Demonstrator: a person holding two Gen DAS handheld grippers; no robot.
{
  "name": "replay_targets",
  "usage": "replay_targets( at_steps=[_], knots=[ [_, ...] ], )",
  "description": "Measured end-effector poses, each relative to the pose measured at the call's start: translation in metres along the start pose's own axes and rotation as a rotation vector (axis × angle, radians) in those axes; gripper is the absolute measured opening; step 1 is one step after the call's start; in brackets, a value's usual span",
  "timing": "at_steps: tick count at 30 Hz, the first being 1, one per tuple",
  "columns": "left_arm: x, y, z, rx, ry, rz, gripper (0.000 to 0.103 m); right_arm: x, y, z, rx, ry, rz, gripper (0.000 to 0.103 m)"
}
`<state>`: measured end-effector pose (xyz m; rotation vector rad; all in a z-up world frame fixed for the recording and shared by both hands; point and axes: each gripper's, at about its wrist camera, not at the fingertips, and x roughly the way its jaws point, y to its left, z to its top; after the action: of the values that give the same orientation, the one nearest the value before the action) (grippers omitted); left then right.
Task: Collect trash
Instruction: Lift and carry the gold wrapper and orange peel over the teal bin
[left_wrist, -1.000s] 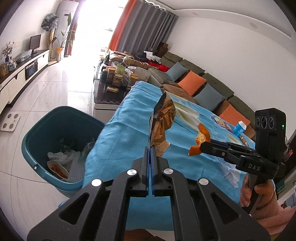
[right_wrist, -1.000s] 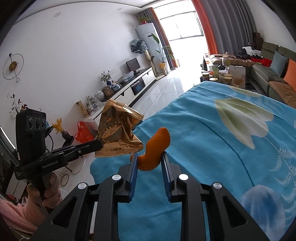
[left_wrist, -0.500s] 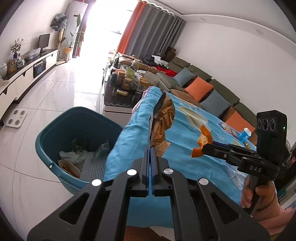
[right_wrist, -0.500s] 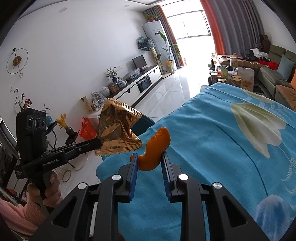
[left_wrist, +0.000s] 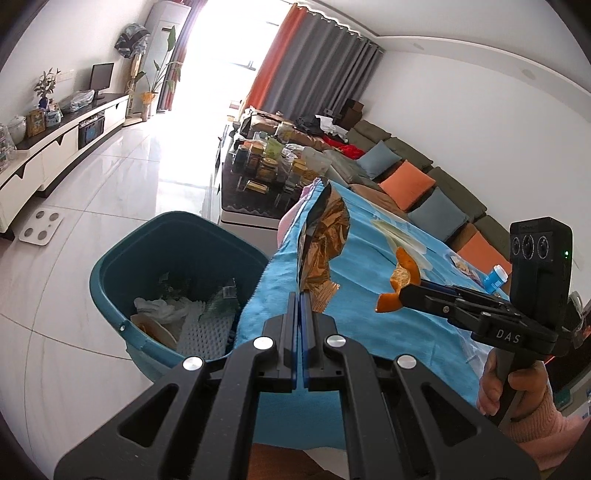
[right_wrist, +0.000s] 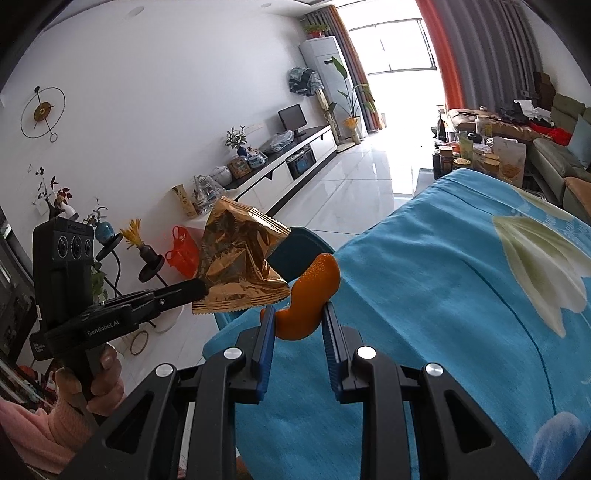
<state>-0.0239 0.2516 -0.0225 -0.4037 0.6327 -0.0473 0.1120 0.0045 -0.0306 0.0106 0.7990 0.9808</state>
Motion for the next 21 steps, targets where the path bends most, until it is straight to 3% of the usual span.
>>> replay_targets(
  at_steps=[21],
  knots=[
    [-0.004, 0.019, 0.0, -0.044, -0.007, 0.047, 0.002, 0.022, 0.013, 0.01, -0.033, 0.026, 0.024, 0.023]
  ],
)
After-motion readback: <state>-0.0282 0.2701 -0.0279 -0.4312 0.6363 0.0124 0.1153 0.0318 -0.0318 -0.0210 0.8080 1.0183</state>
